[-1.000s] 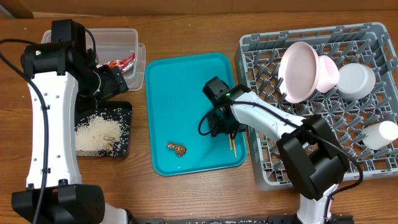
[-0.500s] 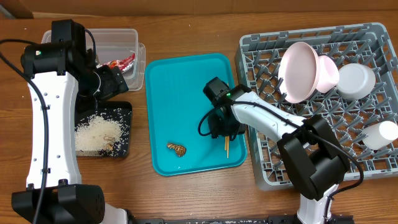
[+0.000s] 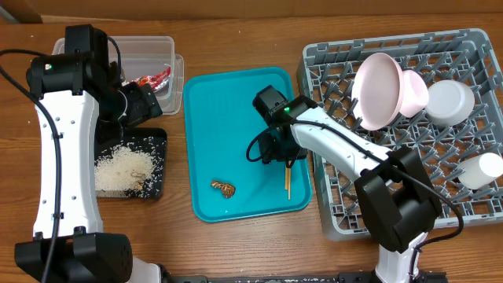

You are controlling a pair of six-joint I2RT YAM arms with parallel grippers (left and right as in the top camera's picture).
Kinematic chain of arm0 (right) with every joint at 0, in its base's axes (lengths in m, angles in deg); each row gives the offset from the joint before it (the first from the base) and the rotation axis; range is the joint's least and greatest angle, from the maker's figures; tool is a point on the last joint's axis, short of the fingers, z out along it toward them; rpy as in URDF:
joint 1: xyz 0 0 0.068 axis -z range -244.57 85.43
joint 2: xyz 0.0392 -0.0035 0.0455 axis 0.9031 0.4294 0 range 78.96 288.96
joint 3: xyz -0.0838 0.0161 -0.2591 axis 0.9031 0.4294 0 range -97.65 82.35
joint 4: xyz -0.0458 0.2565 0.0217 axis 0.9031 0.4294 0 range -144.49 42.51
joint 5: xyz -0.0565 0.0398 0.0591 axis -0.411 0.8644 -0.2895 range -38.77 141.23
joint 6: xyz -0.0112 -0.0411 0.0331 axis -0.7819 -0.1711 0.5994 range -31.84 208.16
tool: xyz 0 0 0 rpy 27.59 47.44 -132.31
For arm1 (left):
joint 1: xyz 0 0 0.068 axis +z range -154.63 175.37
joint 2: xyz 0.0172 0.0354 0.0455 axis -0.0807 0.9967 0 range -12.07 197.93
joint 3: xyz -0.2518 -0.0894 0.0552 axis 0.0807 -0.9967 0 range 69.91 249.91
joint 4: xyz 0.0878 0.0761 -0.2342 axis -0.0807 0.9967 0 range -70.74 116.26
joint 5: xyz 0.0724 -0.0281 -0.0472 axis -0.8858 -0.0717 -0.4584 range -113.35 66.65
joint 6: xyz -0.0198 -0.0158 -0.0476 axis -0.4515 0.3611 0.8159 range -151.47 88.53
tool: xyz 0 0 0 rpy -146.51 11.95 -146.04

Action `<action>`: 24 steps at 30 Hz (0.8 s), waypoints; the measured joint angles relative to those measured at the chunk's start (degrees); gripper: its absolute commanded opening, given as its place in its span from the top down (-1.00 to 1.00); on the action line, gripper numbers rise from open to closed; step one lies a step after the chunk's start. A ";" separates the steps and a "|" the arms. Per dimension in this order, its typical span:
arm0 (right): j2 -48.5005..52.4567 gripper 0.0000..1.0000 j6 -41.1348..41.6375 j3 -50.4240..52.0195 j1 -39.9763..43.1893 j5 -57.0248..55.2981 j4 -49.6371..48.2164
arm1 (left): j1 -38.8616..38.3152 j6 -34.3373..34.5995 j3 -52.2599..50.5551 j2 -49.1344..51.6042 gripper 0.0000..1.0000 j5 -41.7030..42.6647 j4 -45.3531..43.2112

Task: Sort waste into correct bins and load items into the dishwasher

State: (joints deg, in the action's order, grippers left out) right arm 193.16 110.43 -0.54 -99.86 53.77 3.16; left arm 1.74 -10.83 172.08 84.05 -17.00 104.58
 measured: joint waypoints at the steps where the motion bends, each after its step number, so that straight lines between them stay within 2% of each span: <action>1: 0.00 -0.24 0.00 0.00 0.00 -0.02 -0.09 | 0.00 0.00 0.00 0.00 -0.77 0.00 0.00; 8: 0.00 -0.24 0.04 1.38 0.00 0.00 -3.30 | 0.00 0.00 0.00 0.00 -0.77 0.00 0.00; 24: 2.40 -0.24 0.20 2.71 0.00 0.22 -3.61 | 0.00 0.00 0.00 0.00 -0.77 0.00 0.00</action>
State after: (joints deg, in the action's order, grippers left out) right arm 195.56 110.62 2.17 -99.86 53.99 -0.45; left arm 1.74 -10.83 172.08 84.05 -17.00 104.58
